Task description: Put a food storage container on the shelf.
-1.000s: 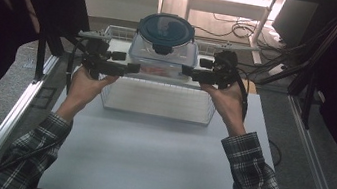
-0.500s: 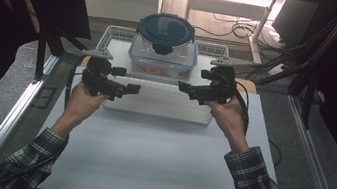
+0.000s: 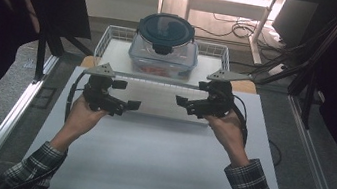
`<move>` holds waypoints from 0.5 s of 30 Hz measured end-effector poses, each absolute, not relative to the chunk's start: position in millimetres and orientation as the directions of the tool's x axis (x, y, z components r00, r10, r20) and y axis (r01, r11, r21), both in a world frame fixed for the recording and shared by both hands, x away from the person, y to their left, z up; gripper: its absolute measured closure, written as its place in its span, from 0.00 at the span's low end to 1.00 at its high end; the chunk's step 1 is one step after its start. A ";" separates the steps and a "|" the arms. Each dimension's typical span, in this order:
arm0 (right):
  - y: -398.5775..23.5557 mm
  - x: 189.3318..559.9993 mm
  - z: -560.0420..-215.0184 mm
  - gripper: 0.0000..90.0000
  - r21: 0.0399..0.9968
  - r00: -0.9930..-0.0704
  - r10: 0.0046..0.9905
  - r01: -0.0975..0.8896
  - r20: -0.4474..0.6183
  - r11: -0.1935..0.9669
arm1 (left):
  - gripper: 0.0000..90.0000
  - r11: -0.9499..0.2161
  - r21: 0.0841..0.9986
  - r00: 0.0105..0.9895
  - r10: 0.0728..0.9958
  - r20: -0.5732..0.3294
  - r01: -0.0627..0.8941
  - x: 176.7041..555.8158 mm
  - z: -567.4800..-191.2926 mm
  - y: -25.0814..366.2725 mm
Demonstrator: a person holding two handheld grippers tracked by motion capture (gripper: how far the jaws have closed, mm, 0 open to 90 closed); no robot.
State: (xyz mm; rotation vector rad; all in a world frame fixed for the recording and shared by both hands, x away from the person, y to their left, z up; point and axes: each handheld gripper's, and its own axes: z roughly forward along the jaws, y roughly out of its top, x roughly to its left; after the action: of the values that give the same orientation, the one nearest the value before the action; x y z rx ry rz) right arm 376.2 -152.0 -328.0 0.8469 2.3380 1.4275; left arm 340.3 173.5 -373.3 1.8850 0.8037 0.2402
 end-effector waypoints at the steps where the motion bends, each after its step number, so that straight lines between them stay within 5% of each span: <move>1: -152.2 374.6 -330.4 0.04 0.875 -0.792 0.607 0.337 0.064 0.347 | 0.05 -0.251 0.872 0.757 0.627 -0.184 0.420 339.1 -374.9 173.1; 15: -154.1 364.7 -357.1 0.03 0.865 -0.801 0.595 0.343 0.065 0.367 | 0.04 -0.260 0.865 0.757 0.626 -0.188 0.430 323.6 -401.8 170.5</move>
State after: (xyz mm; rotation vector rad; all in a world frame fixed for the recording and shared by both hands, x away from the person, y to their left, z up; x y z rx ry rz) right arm 364.7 -154.1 -357.1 0.8350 2.3712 1.4055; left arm 323.6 170.5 -401.8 1.8988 0.8075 0.2327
